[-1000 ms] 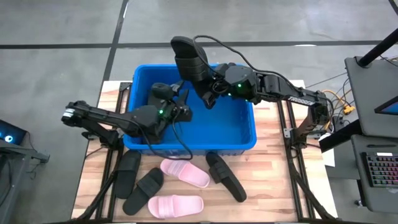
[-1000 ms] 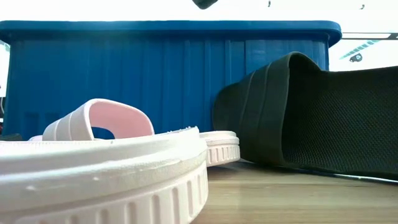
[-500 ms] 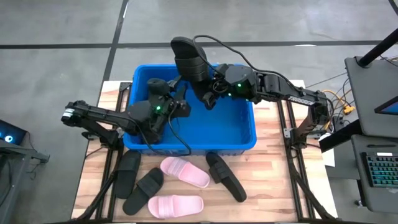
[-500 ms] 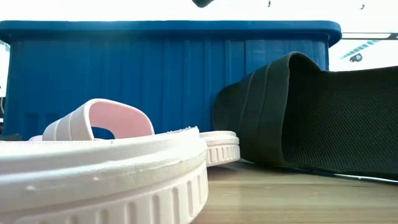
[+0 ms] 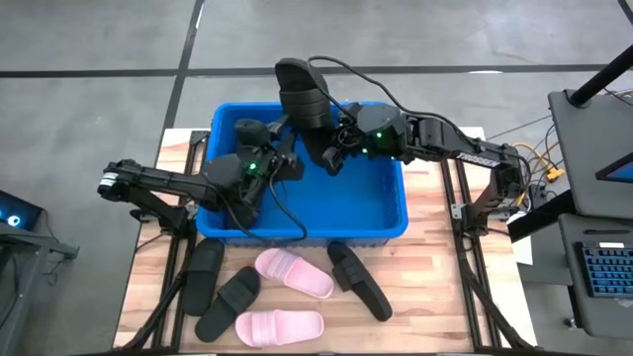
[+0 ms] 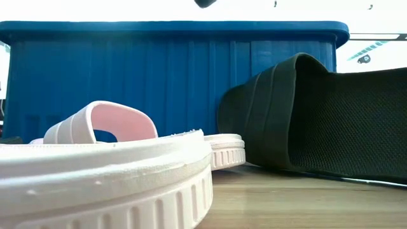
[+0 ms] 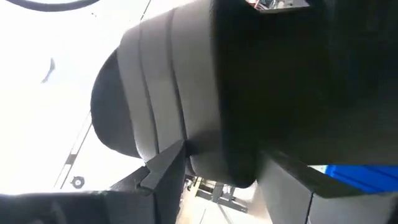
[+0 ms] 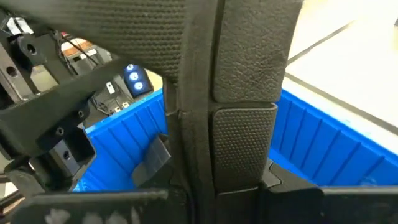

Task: Pick and place slides into bin
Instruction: Put the black slide into the blue container

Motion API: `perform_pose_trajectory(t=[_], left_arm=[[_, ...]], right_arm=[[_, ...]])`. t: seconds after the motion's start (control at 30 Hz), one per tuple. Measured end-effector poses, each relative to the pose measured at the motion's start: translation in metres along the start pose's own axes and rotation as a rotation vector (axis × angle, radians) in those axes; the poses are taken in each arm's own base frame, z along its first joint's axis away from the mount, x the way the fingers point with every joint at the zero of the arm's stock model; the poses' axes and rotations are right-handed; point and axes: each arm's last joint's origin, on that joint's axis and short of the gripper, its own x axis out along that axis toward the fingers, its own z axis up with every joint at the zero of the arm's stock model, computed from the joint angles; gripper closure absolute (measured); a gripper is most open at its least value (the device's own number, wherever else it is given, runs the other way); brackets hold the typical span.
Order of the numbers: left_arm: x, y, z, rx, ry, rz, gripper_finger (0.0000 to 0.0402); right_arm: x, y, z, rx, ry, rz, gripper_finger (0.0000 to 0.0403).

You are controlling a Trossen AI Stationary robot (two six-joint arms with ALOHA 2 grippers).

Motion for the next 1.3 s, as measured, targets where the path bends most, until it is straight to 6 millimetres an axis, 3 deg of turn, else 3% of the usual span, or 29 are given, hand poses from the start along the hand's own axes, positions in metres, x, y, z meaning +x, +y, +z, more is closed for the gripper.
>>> perform_pose_trajectory(t=[0.47, 0.6, 0.87, 1.1, 1.3], left_arm=[[0.0018, 0.0034, -0.0001, -0.03, 0.004, 0.01, 0.0235], [0.0017, 0.0043, -0.0001, -0.065, -0.001, 0.012, 0.0271], [0.0014, 0.0087, -0.0001, -0.114, -0.007, 0.025, 0.0382], [0.0014, 0.0088, -0.0001, -0.112, -0.007, 0.025, 0.0395], [0.0016, 0.01, -0.0005, -0.112, -0.009, 0.027, 0.0395]], right_arm=[[0.0039, 0.0008, -0.0041, 0.009, 0.015, 0.01, 0.034], [0.0039, 0.0008, -0.0041, 0.009, 0.016, 0.012, 0.034], [0.0038, 0.0015, -0.0036, 0.01, 0.016, 0.03, 0.034], [0.0036, 0.0015, -0.0039, 0.001, 0.02, 0.032, 0.0338], [0.0048, 0.0024, -0.0081, -0.029, 0.056, 0.038, 0.0245]])
